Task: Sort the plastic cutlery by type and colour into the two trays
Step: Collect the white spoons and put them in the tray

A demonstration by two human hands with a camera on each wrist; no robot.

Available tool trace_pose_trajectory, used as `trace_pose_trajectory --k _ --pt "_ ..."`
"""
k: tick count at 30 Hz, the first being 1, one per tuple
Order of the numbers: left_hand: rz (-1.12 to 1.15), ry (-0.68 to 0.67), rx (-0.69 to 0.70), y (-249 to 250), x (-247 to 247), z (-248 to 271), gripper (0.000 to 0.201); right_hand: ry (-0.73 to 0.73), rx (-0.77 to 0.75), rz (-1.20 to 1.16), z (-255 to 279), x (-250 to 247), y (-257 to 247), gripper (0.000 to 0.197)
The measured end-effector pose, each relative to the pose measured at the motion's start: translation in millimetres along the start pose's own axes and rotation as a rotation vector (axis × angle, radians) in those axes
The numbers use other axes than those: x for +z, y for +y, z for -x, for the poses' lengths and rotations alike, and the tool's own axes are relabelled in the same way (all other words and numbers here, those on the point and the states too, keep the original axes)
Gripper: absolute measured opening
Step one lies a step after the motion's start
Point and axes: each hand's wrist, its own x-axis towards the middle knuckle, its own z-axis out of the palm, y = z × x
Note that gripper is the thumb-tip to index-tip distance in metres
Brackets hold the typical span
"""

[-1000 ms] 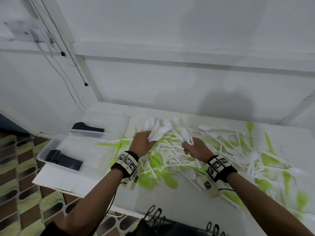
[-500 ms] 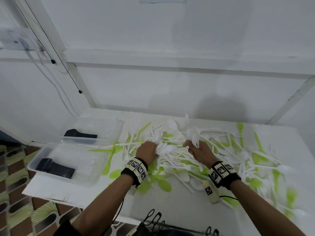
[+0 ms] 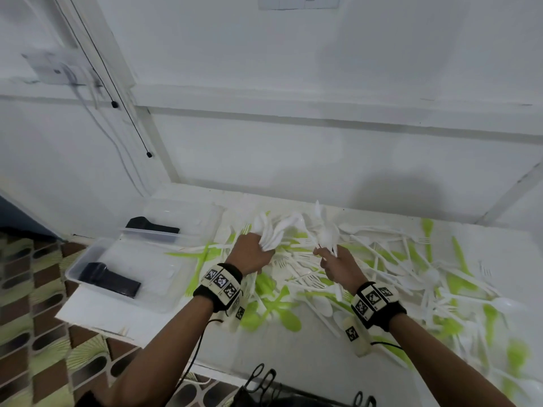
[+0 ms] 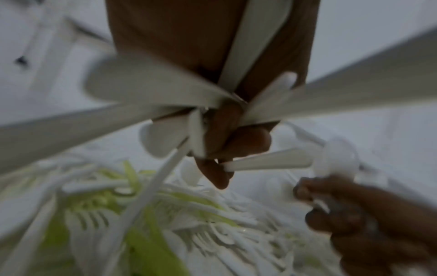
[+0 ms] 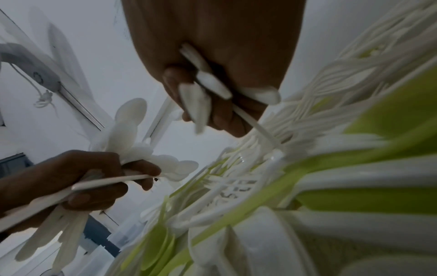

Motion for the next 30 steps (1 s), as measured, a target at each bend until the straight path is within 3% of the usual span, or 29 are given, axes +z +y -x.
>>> trace_pose_trajectory --k 3,5,9,13,17,22,26,30 --pt "0.254 0.026 -0.117 -13 -3 6 0.039 0.001 -0.074 0.063 2 7 -2 0.029" --pt "0.317 0.112 -0.121 -22 -6 11 0.047 -0.018 -0.103 0.058 2 11 -2 0.026" --pt "0.334 0.229 -0.043 -36 -15 18 0.016 -0.058 -0.123 0.032 -2 20 -1 0.026" --pt "0.454 0.304 -0.055 -51 -25 14 0.021 -0.121 -0.143 0.085 -3 32 0 0.029" --pt "0.541 0.304 -0.042 -50 -25 15 0.02 -0.123 -0.177 0.066 -1 45 -2 0.029" --pt "0.712 0.198 -0.027 -41 -17 16 0.015 -0.199 -0.192 -0.026 7 65 -4 0.03" --pt "0.612 0.231 -0.088 -35 -10 8 0.039 -0.134 -0.155 -0.051 6 80 -2 0.034" --pt "0.346 0.213 -0.096 -48 -9 8 0.044 0.05 -0.114 -0.112 -1 79 -4 0.038"
